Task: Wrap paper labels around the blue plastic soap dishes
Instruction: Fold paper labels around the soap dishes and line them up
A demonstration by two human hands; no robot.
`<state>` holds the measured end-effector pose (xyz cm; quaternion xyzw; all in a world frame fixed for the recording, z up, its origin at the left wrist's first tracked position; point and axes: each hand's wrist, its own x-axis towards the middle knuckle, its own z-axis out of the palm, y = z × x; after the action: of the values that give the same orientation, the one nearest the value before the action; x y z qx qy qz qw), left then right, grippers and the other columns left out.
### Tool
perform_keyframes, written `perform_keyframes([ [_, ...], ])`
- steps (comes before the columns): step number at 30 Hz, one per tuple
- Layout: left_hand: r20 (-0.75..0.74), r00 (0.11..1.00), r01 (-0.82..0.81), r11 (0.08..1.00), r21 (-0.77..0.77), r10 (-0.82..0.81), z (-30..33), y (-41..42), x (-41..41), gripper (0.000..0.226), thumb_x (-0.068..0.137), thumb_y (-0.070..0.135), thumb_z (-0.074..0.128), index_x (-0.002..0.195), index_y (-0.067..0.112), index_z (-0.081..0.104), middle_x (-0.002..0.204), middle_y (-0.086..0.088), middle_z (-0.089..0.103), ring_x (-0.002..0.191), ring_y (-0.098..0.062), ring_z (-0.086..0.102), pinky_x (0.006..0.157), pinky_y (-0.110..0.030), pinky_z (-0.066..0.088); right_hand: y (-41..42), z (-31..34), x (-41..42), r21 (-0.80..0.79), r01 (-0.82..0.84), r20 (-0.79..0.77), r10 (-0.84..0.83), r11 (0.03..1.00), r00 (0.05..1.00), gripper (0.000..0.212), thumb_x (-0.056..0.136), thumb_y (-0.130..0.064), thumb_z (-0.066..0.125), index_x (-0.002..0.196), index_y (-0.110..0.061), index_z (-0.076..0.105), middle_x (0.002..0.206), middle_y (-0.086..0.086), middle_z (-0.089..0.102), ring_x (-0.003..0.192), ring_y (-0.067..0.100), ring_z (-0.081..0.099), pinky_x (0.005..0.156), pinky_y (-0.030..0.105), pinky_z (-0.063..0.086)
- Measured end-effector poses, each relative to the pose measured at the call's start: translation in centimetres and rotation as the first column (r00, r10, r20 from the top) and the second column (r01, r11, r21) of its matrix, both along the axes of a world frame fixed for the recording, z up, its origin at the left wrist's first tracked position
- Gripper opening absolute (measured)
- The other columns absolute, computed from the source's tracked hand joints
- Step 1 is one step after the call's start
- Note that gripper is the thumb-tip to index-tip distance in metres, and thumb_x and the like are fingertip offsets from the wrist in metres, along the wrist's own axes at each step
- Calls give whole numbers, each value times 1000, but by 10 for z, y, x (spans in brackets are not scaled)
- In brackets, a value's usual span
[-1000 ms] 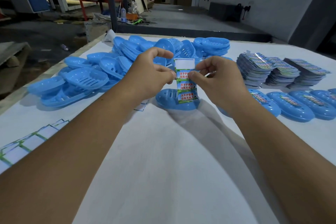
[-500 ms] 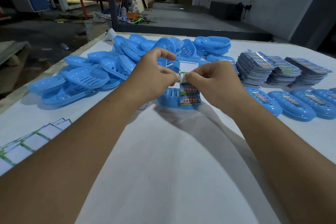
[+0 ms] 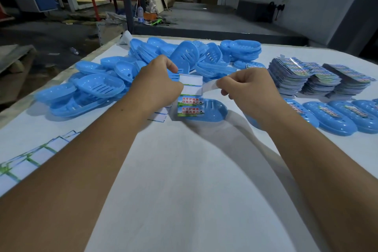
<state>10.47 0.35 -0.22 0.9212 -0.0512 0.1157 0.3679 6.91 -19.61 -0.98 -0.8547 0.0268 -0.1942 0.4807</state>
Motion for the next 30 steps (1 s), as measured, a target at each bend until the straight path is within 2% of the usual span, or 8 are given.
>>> perform_keyframes([
  [8,33,993,-116,941,317,111,-1,11,6,23,84,27,61,104,27,49,99,3,56,92,-25,54,72,-36,40,1,2,-1,22,20,-54,-19,1000,998,27,80,-32,66,65,-11,73,68,6,71,55,9,48,52,24,42],
  [12,-16,984,-143,835,531,179,4,23,2,23,84,26,59,105,21,53,94,-2,59,88,-26,56,65,-36,40,3,2,0,52,12,-62,-9,999,998,23,76,-36,67,69,-16,75,80,21,69,59,15,47,58,33,42],
  [17,-22,977,-143,730,669,211,5,30,1,13,82,26,63,92,19,59,82,-3,59,70,-19,51,52,-30,31,3,0,1,42,1,-67,2,999,998,21,75,-36,68,68,-18,75,77,15,71,56,13,47,56,31,43],
  [20,29,976,-171,686,707,214,7,32,0,19,80,33,68,89,20,58,81,-2,60,71,-20,52,51,-30,31,3,-1,1,30,-1,-60,2,1000,998,23,76,-35,68,65,-15,74,72,13,71,56,12,48,55,30,43],
  [23,26,983,-159,785,599,180,8,29,1,21,78,37,71,92,22,66,88,0,66,83,-22,60,62,-34,48,3,-2,2,17,-9,-46,10,1000,999,23,77,-31,68,67,-12,73,66,4,71,53,8,47,51,21,43],
  [26,-3,1000,5,987,162,-5,10,11,-5,11,77,34,72,73,24,75,74,6,72,79,-10,66,71,-28,53,4,-4,1,-8,-19,-21,18,1000,1000,26,78,-29,68,67,-6,71,68,9,69,52,8,46,47,15,40],
  [28,3,989,147,985,-93,-147,10,-6,-13,11,78,32,74,68,26,76,68,10,72,64,1,62,61,-21,49,4,-4,-1,-38,-27,-6,27,999,1000,29,78,-30,68,69,-2,70,71,18,65,56,11,44,48,19,38],
  [30,-3,973,224,948,-229,-230,8,-18,-19,13,78,34,76,66,30,76,62,12,69,54,3,56,54,-15,46,5,-4,-2,-64,-47,7,48,997,999,32,79,-30,68,70,1,69,66,22,58,56,12,39,46,19,32],
])
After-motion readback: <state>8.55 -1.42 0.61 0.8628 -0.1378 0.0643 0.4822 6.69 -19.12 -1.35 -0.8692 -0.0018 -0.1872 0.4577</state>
